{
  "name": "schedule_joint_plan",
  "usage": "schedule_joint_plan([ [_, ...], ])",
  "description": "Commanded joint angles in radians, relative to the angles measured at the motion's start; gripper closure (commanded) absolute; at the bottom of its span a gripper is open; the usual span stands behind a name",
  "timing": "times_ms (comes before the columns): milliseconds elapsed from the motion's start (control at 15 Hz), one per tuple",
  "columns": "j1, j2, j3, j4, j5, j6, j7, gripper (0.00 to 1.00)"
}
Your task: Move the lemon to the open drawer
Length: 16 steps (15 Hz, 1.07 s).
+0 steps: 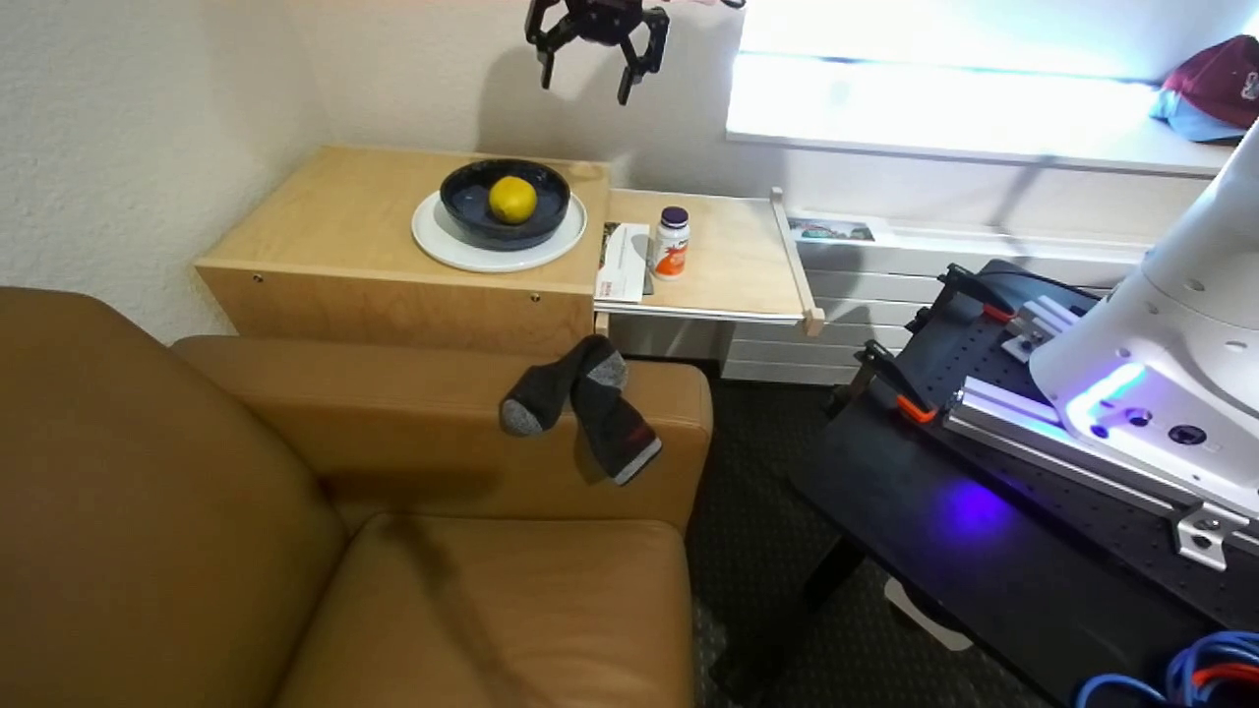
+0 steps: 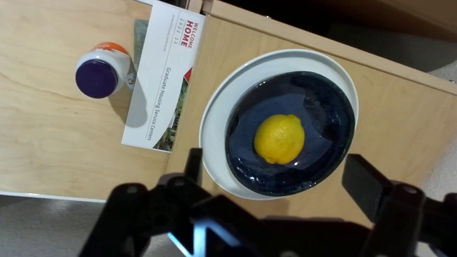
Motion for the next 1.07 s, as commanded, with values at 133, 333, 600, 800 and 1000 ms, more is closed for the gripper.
schedule_joint_plan([
  [133, 0.047, 0.055, -0.049, 0.056, -0.016, 0.002, 0.053, 0.0],
  [333, 0.062, 0.148, -0.047, 0.185, 0.066, -0.044, 0.127, 0.0],
  [600, 0.158, 0.258, -0.14, 0.33, -0.041, -0.131, 0.339, 0.0],
  [800, 0.147, 0.243, -0.123, 0.301, -0.015, -0.1, 0.329, 0.0],
  [1000, 0.162, 0.287, -0.145, 0.338, -0.033, -0.108, 0.367, 0.0],
])
